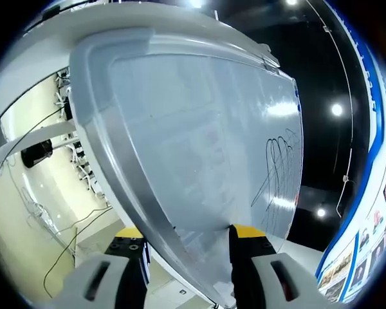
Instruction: Wipe the writing off the whiteboard with the eraser
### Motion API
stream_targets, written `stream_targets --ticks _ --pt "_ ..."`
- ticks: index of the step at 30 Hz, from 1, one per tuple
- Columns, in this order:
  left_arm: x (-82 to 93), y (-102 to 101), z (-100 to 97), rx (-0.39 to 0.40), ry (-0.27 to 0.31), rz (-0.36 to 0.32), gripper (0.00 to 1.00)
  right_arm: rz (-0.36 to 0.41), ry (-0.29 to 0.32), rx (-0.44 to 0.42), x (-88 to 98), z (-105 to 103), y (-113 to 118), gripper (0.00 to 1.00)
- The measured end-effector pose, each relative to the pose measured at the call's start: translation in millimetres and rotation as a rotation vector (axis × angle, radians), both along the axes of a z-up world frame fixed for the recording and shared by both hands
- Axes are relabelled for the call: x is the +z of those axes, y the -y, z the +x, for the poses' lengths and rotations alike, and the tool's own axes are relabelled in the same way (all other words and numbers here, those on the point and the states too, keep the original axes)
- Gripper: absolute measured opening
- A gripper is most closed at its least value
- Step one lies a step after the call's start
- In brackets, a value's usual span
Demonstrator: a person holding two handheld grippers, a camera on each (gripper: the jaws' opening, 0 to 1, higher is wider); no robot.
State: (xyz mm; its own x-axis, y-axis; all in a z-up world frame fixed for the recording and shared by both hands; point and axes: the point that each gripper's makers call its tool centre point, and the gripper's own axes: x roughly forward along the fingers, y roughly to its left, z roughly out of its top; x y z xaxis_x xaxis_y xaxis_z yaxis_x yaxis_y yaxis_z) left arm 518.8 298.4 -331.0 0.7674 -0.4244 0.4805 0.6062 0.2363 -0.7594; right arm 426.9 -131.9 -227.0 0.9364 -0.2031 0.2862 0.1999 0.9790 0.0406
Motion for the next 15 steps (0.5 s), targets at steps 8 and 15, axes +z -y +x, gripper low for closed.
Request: stream_targets --ticks 8,15 --pt "-0.2 0.7 -0.8 0.006 0.000 -0.004 0.51 -0.034 -0.012 0.008 4.2 0.3 0.1 0.36" --pt "0.5 2.4 -1.9 0.006 0.006 -0.010 0.51 -0.078 0.001 0.020 6.9 -0.4 5.3 0.36"
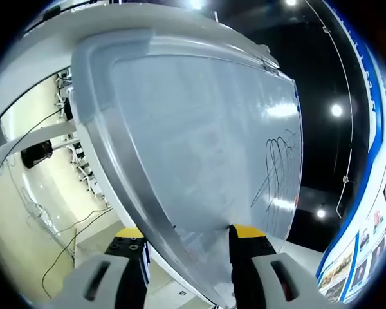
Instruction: Wipe the writing off the whiteboard with the eraser
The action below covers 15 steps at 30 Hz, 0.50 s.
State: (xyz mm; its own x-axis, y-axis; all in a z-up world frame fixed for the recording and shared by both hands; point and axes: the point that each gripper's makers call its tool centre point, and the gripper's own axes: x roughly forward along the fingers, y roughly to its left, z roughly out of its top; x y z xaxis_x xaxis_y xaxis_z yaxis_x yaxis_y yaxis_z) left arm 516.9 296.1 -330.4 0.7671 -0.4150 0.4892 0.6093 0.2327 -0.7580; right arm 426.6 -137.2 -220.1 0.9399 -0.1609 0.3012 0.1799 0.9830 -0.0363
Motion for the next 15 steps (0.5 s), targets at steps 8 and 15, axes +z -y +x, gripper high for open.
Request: stream_targets --ticks 8,15 --pt "1.1 1 -1.5 -0.008 -0.001 0.003 0.51 0.028 0.010 0.003 5.3 -4 26 0.36" --pt "0.0 0 1.7 -0.012 -0.002 0.007 0.51 0.020 -0.004 0.006 5.1 -6 51 0.36"
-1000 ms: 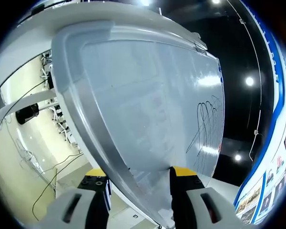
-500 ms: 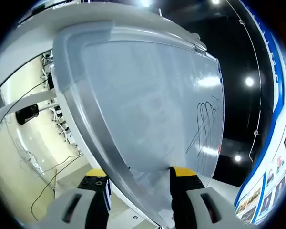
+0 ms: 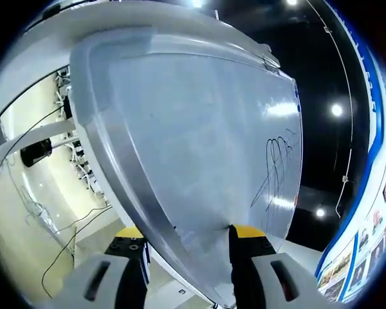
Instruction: Wipe the writing off the whiteboard with the eraser
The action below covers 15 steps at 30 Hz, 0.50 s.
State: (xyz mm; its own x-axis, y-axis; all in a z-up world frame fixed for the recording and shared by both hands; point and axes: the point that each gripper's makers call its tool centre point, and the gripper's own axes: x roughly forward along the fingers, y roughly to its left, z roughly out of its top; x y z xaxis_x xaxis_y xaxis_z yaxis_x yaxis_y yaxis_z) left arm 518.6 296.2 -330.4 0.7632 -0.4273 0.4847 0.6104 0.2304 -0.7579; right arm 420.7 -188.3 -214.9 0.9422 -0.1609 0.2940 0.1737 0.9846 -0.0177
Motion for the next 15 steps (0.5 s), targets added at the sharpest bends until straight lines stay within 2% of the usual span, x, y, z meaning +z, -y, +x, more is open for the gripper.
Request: stream_targets --ticks 15 --pt "1.3 3 -2.8 -0.002 -0.005 0.003 0.51 -0.021 -0.023 -0.005 -0.3 -4 49 0.36"
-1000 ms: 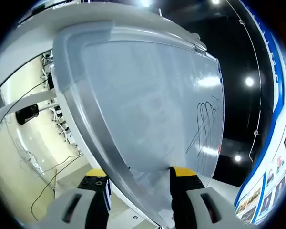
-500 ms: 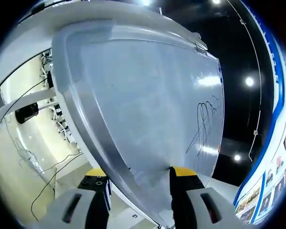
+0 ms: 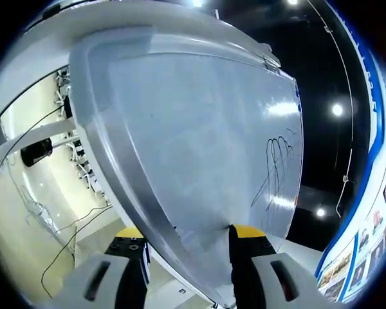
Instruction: Wipe the writing off the whiteboard with the eraser
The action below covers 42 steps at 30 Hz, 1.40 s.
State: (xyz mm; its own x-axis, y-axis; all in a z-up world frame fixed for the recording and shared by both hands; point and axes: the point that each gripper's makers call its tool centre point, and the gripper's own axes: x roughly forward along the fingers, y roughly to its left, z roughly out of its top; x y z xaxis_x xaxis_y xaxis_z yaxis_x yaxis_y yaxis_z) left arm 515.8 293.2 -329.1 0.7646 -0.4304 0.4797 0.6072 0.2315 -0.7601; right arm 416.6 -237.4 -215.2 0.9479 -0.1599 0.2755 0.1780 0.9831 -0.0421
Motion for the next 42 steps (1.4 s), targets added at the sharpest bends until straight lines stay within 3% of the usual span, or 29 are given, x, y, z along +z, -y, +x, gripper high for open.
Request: stream_targets --ticks 14,21,34,42 --pt "-2.0 -2 5.8 0.002 -0.003 0.001 0.51 0.081 -0.009 -0.002 4.8 -8 61 0.36" --pt "1.6 3 -2.4 0.005 0.002 0.001 0.51 0.128 -0.015 -0.001 7.3 -10 98 0.36" --pt "0.2 0 2.1 0.006 0.008 0.000 0.51 0.144 -0.044 0.004 20.4 -11 115 0.36" --pt "0.9 1 -0.6 0.006 0.008 0.002 0.51 0.159 -0.020 -0.003 47.3 -12 136 0.36"
